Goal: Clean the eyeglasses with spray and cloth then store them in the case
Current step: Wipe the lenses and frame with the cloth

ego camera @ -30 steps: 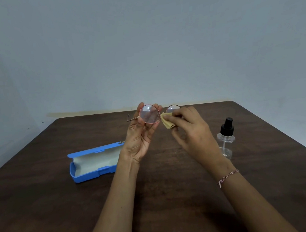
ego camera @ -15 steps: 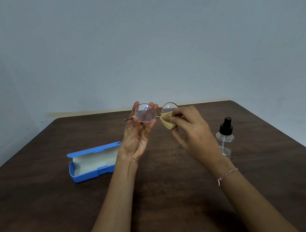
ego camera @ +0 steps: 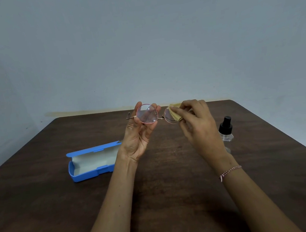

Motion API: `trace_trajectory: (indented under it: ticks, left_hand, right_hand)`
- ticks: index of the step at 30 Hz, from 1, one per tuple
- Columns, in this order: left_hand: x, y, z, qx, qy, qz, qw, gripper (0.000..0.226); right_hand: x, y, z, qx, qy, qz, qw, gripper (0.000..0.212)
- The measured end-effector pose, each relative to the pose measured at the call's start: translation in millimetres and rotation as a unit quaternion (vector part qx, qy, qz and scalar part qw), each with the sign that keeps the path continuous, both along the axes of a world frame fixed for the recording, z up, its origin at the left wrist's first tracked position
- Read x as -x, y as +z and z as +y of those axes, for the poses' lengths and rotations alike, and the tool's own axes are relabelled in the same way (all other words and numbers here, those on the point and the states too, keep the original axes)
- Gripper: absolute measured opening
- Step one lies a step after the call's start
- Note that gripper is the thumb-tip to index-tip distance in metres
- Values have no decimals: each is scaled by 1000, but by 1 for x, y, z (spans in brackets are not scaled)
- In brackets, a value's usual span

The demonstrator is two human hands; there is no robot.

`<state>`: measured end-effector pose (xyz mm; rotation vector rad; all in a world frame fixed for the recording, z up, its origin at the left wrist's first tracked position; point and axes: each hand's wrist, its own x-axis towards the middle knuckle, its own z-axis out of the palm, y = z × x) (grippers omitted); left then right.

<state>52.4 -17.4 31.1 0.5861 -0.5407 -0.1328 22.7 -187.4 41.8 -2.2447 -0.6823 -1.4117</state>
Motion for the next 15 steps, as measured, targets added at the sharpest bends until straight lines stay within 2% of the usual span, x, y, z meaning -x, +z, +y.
trace_trajectory:
  ticks: [6, 10, 15]
  left_hand:
    - [1, 1, -1, -11, 4, -5, 1000, 54]
    - [1, 1, 1, -10, -2, -3, 1000, 54]
    - [1, 1, 6, 0, 0, 0, 1000, 55]
  right_hand:
    - [2, -3, 7, 61, 23, -4, 998, 37]
    - [-2, -2, 2, 7, 21, 11, 1000, 38]
    - [5, 0, 5, -123, 134, 91, 979, 36]
